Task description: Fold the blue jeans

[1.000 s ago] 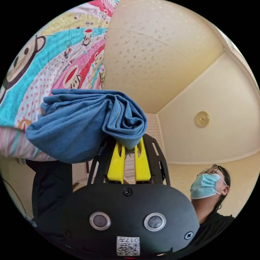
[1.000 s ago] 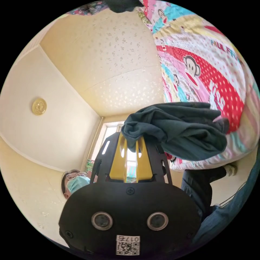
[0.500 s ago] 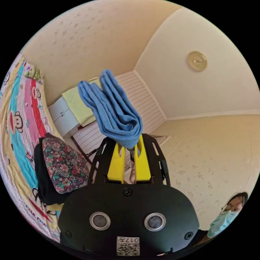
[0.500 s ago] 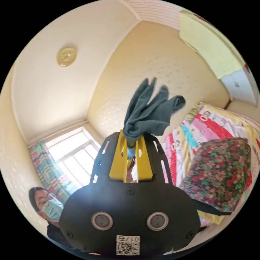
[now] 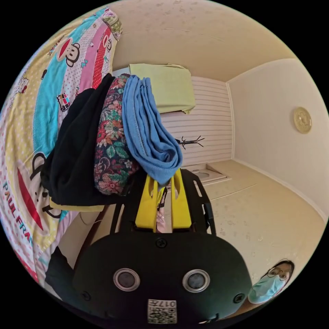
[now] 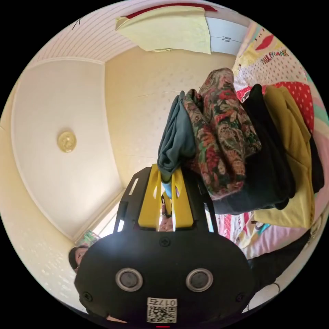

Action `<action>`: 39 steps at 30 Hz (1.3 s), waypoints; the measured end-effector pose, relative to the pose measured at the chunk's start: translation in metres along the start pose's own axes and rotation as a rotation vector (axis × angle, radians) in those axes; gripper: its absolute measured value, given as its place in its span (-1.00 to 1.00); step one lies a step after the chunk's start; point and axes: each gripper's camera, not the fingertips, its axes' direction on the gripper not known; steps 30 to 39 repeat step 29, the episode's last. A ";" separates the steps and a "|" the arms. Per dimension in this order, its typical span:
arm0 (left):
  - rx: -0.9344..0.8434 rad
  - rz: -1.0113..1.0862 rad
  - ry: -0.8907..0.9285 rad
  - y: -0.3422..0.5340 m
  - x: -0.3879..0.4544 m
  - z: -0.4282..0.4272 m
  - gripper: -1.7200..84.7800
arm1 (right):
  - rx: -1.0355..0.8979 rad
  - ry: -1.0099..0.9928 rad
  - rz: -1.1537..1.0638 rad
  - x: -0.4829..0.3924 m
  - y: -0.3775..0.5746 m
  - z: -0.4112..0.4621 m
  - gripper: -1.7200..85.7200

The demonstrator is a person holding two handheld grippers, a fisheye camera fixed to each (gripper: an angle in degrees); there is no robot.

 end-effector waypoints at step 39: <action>1.060 0.311 -1.181 0.430 0.137 -0.464 -0.79 | -1.454 0.010 -0.937 0.087 0.632 0.679 -0.70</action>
